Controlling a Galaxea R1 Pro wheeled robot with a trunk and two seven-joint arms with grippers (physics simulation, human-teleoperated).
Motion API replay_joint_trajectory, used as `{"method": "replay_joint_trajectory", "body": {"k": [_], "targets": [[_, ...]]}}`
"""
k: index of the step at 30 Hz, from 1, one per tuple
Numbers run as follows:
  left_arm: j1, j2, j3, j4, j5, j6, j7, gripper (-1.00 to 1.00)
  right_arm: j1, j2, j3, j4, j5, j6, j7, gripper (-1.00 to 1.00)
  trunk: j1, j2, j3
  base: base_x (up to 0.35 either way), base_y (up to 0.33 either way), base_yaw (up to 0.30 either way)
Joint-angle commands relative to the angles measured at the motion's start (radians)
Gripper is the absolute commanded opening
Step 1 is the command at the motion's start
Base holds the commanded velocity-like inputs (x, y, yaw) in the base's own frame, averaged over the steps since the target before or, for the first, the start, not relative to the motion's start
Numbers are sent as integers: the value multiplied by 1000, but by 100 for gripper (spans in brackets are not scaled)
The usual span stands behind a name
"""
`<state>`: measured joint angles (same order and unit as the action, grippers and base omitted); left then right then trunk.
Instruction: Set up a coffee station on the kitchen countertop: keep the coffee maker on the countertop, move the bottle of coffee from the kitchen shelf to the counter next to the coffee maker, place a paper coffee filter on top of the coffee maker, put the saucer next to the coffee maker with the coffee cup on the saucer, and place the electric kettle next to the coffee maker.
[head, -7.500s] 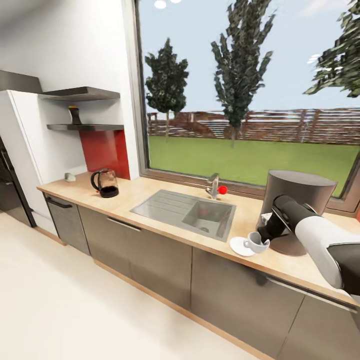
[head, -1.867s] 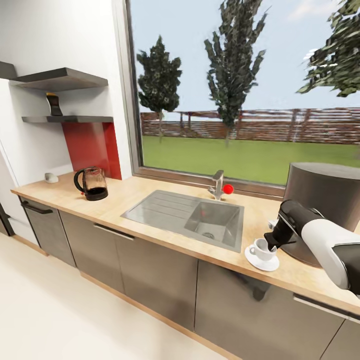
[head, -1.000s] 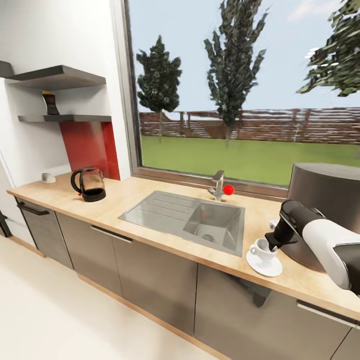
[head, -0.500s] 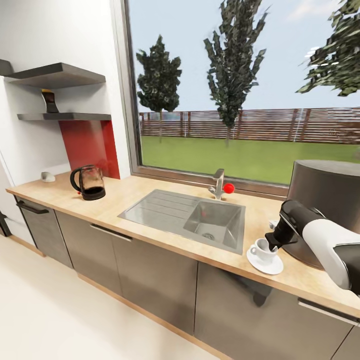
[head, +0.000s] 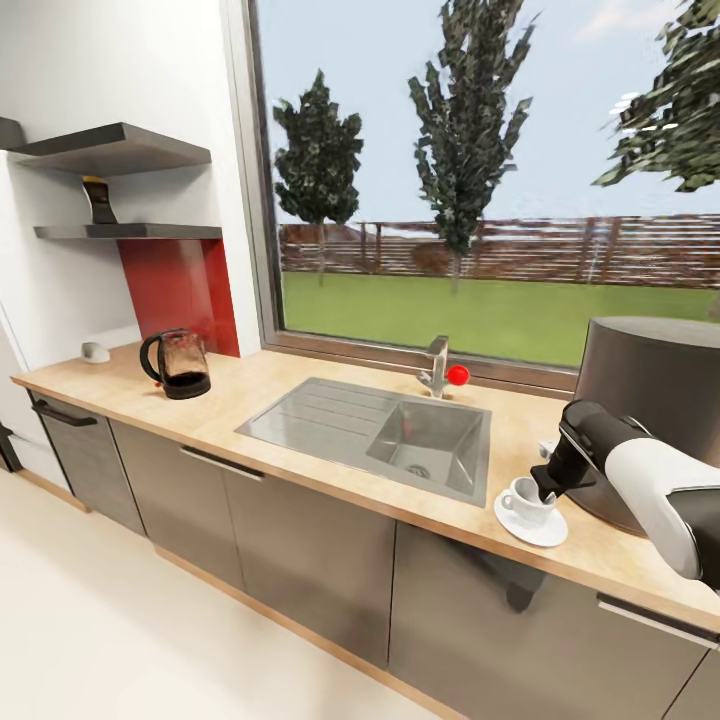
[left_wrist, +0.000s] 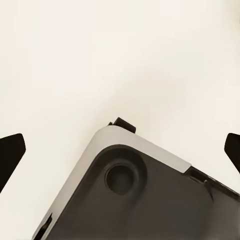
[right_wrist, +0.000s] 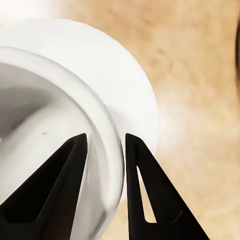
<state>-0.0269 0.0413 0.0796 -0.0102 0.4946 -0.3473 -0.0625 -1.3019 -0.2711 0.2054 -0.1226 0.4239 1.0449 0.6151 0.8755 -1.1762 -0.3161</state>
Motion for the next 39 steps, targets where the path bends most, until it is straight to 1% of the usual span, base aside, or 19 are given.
{"method": "replay_joint_trajectory", "body": {"k": [1, 6, 11, 26, 27, 31, 39], "targets": [[-1, 0, 8, 1, 1, -2, -7, 100, 0, 0, 5, -2, 6, 2, 11, -100, 0, -1, -1, 0, 0, 0], [-1, 0, 8, 1, 1, -3, -7, 100, 0, 0, 5, -2, 6, 2, 11, -100, 0, -1, -1, 0, 0, 0], [-1, 0, 8, 1, 1, -3, -7, 100, 0, 0, 5, -2, 6, 2, 11, -100, 19, -36, -17, 0, 0, 0], [-1, 0, 8, 1, 1, -2, -7, 100, 0, 0, 5, -2, 6, 2, 9, -100, 19, -36, -17, 0, 0, 0], [-1, 0, 8, 1, 1, -2, -7, 100, 0, 0, 5, -2, 6, 2, 9, 100, 19, -36, -17, 0, 0, 0], [-1, 0, 8, 2, 1, -2, -7, 100, 0, 0, 5, -2, 6, 2, 9, 100, 19, -36, -17, 0, 0, 0], [-1, 0, 8, 1, 1, 3, -7, 100, 0, 0, 5, -2, 6, 2, 9, 100, -11, 20, 8, 0, 0, 0]]}}
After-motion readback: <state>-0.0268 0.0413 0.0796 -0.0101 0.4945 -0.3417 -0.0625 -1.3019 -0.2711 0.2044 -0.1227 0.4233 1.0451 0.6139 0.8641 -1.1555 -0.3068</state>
